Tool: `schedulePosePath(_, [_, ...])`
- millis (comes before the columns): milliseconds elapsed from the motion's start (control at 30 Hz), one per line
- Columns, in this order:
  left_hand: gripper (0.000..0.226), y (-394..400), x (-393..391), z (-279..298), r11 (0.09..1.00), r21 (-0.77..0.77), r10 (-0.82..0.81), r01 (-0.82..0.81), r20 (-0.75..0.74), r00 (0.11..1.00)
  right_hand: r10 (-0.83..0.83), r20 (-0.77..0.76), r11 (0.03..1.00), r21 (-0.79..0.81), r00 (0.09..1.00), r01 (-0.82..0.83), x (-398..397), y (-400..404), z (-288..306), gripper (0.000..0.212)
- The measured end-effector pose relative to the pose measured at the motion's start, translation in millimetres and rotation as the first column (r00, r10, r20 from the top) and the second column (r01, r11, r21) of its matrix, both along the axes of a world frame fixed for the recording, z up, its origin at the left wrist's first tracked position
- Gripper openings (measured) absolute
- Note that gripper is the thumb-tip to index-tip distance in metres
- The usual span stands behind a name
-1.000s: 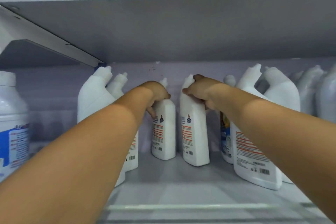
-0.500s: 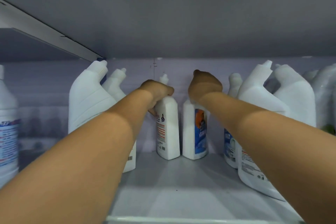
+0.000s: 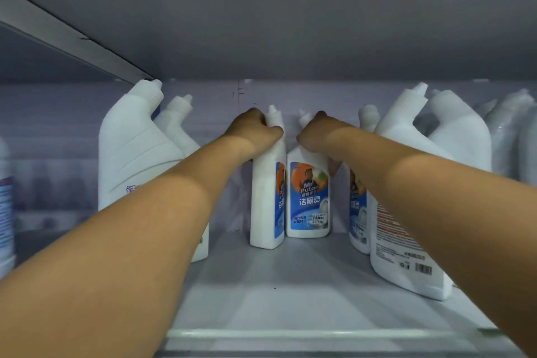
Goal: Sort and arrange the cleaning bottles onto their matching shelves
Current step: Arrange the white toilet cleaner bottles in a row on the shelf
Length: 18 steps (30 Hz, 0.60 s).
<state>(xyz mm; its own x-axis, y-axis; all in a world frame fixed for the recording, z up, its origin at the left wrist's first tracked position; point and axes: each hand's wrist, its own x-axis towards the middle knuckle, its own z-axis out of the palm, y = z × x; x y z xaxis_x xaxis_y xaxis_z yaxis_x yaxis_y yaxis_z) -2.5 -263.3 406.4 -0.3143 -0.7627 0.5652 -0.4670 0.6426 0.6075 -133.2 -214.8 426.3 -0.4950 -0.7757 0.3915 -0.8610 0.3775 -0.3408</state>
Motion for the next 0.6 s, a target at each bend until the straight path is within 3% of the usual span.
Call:
schedulePosePath(167, [0.063, 7, 5, -5, 0.983, 0.179, -0.015, -0.033, 0.260, 0.966, 0.019, 0.077, 1.000, -0.023, 0.997, -0.017, 1, 0, -6, 0.064])
schedulePosePath(300, [0.050, 0, 13, -5, 0.996, 0.084, 0.010, -0.033, 0.269, 0.963, 0.047, 0.066, 0.996, -0.084, 0.997, -0.041, 2, 2, -7, 0.059])
schedulePosePath(533, [0.057, -13, 13, -17, 0.989, -0.029, 0.149, -0.148, 0.327, 0.933, 0.041, 0.094, 0.990, -0.136, 0.995, -0.028, -3, -8, -22, 0.047])
schedulePosePath(600, [0.063, -13, 12, -19, 0.989, -0.002, 0.143, -0.150, 0.319, 0.937, 0.067, 0.180, 0.986, -0.164, 0.981, -0.038, -4, -8, -26, 0.061])
